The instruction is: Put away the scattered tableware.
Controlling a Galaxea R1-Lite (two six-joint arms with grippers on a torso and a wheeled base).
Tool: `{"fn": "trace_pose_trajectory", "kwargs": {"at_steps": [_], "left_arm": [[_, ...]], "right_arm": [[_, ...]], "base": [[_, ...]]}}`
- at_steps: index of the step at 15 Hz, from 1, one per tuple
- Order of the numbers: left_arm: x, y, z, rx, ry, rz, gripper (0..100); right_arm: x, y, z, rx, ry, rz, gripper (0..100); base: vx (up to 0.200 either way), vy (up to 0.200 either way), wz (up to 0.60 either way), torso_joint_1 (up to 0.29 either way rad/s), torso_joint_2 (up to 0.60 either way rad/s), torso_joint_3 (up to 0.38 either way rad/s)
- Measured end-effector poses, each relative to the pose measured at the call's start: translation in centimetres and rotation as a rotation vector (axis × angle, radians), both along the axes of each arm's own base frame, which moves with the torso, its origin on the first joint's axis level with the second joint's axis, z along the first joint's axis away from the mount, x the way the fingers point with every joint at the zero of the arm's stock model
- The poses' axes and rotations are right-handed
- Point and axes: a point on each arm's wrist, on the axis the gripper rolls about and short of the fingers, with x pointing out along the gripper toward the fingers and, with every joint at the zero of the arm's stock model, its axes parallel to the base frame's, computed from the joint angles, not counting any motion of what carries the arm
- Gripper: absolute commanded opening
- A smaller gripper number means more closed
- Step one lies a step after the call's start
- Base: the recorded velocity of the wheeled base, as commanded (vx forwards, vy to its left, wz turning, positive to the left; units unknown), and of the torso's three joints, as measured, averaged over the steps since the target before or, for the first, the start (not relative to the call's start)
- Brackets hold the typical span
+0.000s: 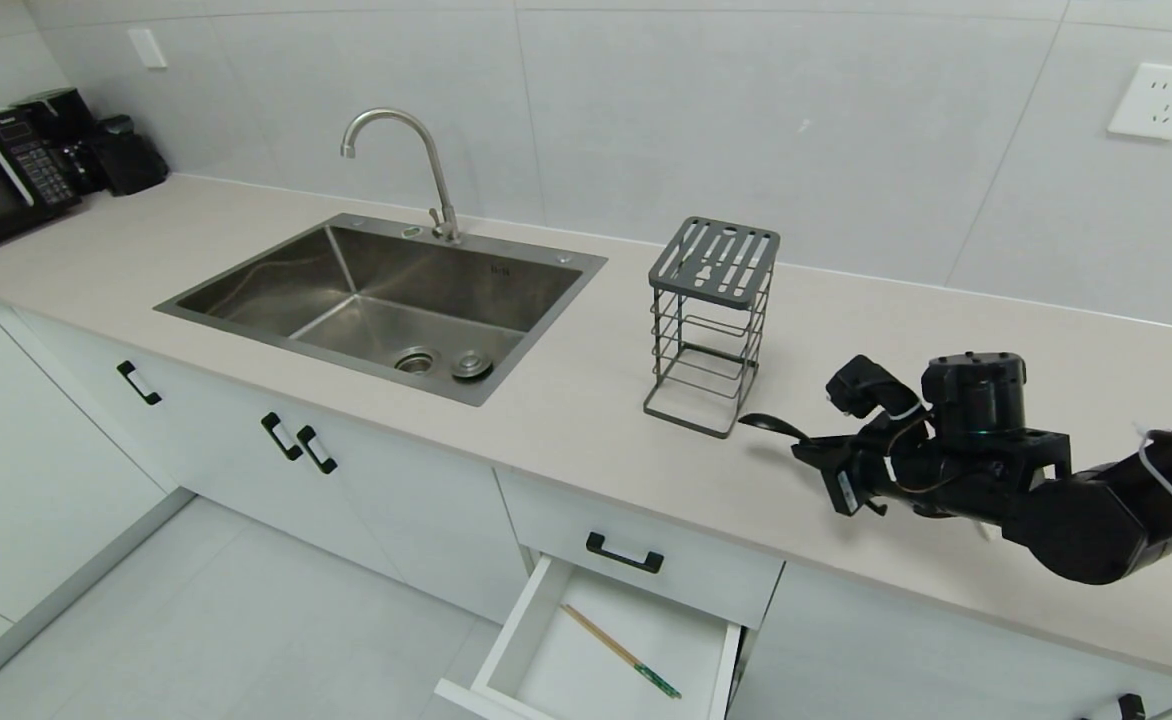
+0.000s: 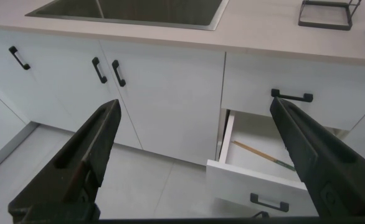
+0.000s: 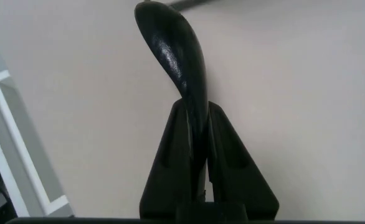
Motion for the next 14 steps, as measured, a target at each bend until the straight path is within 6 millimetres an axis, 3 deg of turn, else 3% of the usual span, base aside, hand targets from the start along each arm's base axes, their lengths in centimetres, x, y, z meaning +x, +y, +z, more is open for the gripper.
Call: {"fn": "trace_pose_trajectory", "kwargs": {"at_steps": [4,7,14], "left_arm": [[0.0,0.0,0.0,0.0,0.0,0.0,100],[0.0,0.0,0.0,0.0,0.0,0.0,100],[0.0,0.0,0.0,0.0,0.0,0.0,100]], "right_arm": [[-4.3,4.1,1.9,0.031,-0.055,0.144,0],[-7.2,5.8,2.6,0.046,-0.062,0.208,0],[-12.5,10.7,2.3,0.148,0.023,0.361,0]], "base": [[0.0,0.0,0.0,0.0,0.0,0.0],[0.0,0.0,0.0,0.0,0.0,0.0],[0.0,0.0,0.0,0.0,0.0,0.0]]}}
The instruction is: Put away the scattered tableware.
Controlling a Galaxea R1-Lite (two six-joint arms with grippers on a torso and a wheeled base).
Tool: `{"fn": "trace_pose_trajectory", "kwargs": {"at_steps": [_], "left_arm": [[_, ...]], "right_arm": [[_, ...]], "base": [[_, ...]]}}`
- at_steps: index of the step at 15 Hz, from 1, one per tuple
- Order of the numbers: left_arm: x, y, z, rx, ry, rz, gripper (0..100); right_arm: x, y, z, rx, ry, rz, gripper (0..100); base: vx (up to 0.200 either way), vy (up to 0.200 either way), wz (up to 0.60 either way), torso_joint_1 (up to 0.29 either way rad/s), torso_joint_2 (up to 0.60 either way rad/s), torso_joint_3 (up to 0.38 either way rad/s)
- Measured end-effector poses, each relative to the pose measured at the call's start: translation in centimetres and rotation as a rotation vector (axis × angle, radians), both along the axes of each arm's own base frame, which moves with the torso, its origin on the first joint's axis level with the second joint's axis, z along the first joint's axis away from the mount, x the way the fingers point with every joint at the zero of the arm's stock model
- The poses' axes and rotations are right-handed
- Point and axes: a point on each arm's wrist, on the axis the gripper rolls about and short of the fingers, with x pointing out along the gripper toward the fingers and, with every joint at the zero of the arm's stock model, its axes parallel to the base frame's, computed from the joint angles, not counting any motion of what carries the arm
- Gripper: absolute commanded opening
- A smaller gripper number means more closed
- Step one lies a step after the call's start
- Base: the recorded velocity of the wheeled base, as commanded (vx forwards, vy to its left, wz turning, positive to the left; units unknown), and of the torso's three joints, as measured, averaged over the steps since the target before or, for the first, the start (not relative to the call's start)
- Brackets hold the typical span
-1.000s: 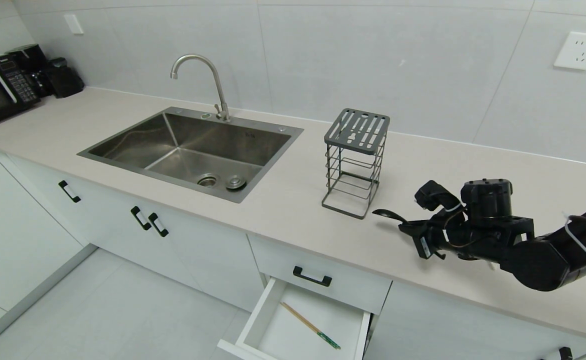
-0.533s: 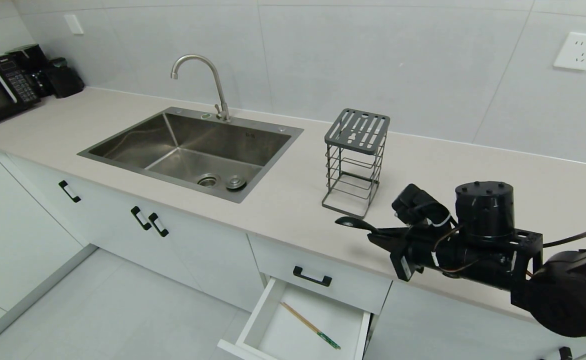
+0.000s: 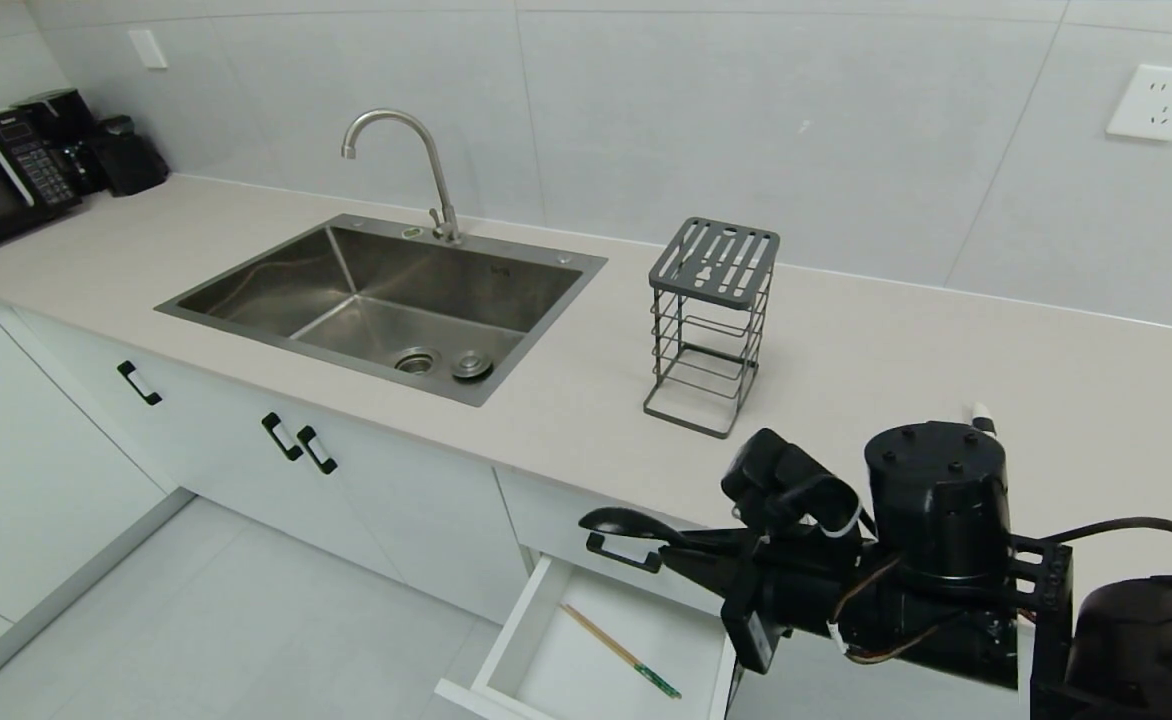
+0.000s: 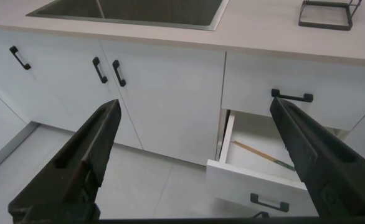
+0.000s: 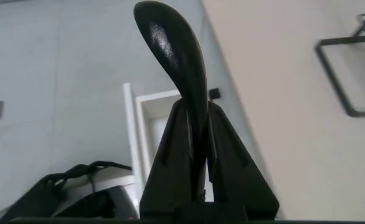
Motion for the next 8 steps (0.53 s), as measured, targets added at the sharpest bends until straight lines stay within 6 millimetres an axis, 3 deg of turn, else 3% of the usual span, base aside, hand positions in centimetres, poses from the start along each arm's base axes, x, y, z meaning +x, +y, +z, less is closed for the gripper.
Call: {"fn": "trace_pose_trajectory", "kwargs": {"at_steps": [3,8], "left_arm": [[0.0,0.0,0.0,0.0,0.0,0.0,100],[0.0,0.0,0.0,0.0,0.0,0.0,100]], "right_arm": [[-1.0,2.9,1.1,0.102,0.058,-0.043,0],[-1.0,4.6,2.1,0.113,-0.003,-0.006,0]], "base": [[0.0,0.0,0.0,0.0,0.0,0.0],[0.0,0.0,0.0,0.0,0.0,0.0]]}}
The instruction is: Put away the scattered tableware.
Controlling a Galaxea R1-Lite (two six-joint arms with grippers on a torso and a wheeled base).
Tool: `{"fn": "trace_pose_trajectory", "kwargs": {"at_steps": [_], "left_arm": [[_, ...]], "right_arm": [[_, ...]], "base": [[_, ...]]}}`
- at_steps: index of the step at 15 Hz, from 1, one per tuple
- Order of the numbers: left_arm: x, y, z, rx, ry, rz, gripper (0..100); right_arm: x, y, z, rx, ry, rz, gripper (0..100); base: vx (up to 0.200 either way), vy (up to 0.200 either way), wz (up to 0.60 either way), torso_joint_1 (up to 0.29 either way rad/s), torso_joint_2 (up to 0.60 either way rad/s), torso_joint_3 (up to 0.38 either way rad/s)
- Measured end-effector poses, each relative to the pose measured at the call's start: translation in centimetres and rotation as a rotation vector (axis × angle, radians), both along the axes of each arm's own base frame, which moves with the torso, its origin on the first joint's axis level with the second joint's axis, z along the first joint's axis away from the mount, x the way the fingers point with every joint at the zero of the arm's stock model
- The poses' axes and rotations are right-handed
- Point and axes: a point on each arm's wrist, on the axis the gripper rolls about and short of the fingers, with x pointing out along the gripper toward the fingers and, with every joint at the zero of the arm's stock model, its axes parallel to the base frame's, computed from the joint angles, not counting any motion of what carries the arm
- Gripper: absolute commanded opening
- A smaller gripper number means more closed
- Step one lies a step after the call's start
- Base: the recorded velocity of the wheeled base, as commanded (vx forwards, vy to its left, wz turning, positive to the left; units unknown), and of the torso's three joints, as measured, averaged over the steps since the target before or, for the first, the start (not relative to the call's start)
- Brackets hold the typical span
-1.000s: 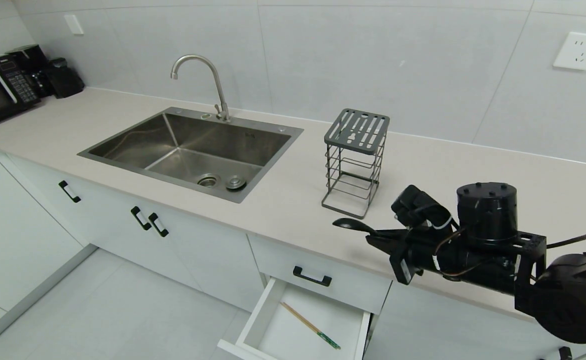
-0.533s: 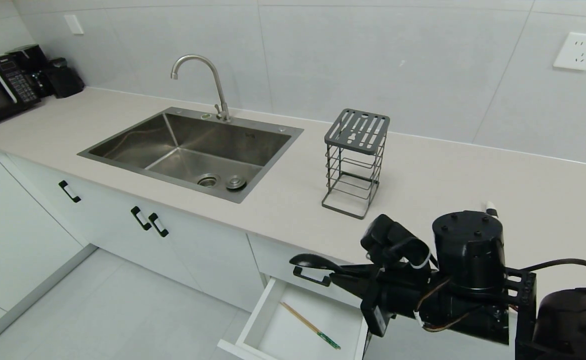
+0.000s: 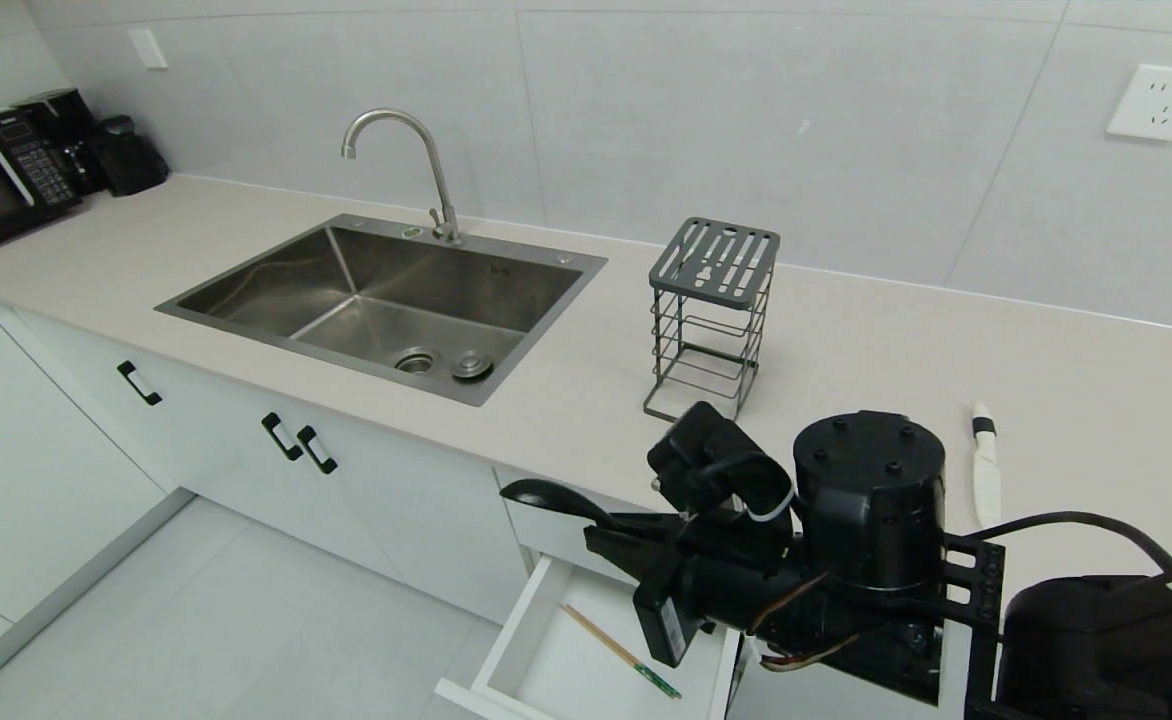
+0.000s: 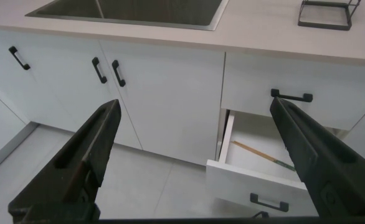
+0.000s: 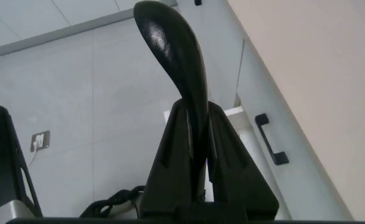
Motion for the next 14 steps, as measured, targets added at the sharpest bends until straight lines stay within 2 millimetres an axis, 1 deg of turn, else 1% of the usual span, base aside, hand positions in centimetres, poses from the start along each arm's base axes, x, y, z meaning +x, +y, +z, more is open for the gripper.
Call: {"fn": "trace_pose_trajectory", "kwargs": {"at_steps": [2,5,9,14], "left_arm": [[0.0,0.0,0.0,0.0,0.0,0.0,100],[0.0,0.0,0.0,0.0,0.0,0.0,100],[0.0,0.0,0.0,0.0,0.0,0.0,100],[0.0,0.0,0.0,0.0,0.0,0.001,100]], "right_arm": [[0.2,0.5,0.6,0.016,-0.022,0.007,0],[0.2,0.7,0.5,-0.005,-0.049,0.015,0],[-0.2,0.1,-1.3,-0.113,-0.085,0.04,0],[-0.4,-0.1,-1.8,-0.13,-0.076,0.042,0]], "base": [[0.0,0.0,0.0,0.0,0.0,0.0],[0.0,0.0,0.0,0.0,0.0,0.0],[0.0,0.0,0.0,0.0,0.0,0.0],[0.0,0.0,0.0,0.0,0.0,0.0]]}}
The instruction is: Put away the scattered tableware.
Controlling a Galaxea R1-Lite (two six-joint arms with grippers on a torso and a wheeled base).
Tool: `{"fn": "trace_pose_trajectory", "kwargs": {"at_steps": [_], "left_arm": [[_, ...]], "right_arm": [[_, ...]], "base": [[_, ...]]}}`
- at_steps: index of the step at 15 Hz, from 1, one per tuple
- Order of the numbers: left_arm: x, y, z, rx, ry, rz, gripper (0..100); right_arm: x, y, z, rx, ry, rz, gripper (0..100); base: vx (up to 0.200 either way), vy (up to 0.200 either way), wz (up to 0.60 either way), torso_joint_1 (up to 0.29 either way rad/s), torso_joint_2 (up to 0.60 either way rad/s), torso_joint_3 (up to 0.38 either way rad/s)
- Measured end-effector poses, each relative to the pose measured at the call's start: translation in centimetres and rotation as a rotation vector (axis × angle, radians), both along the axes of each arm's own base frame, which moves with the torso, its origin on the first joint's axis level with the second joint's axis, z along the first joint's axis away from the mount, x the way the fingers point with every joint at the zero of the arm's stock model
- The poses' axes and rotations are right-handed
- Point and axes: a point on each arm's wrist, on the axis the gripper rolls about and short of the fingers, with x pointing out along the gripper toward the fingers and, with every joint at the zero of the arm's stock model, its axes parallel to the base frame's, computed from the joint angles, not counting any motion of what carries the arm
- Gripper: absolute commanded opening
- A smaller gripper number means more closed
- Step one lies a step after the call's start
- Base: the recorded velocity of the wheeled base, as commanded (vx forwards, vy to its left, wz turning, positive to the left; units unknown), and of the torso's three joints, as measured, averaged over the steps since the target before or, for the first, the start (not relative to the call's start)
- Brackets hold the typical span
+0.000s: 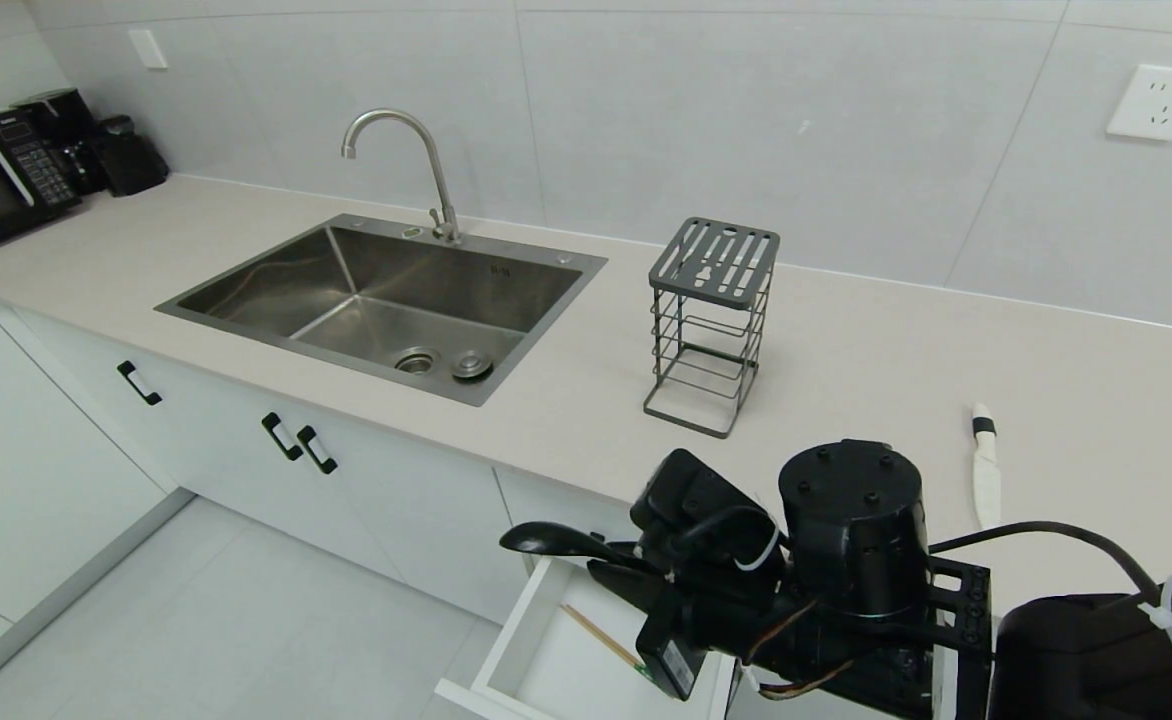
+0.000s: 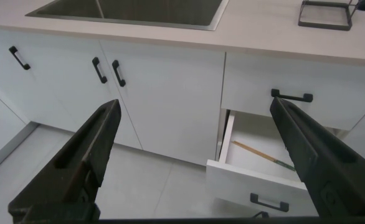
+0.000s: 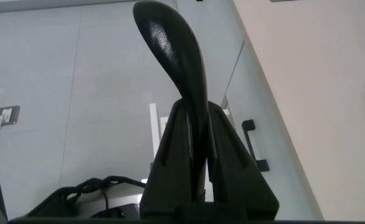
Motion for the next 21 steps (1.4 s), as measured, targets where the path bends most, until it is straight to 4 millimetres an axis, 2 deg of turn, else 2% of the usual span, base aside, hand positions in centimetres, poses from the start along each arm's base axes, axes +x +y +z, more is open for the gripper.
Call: {"fn": "trace_pose_trajectory", "kwargs": {"at_steps": [5,21], "left_arm": [[0.0,0.0,0.01,0.0,0.0,-0.001,100],[0.0,0.0,0.01,0.0,-0.001,-0.001,100]], "right_arm": [[-0.01,-0.01,-0.09,-0.005,-0.001,0.002,0],[0.04,0.06,-0.09,-0.004,-0.002,0.002,0]], "base": [[0.0,0.0,0.0,-0.106,0.21,0.104],[0.0,0.0,0.0,-0.268,0.53,0.252]]}}
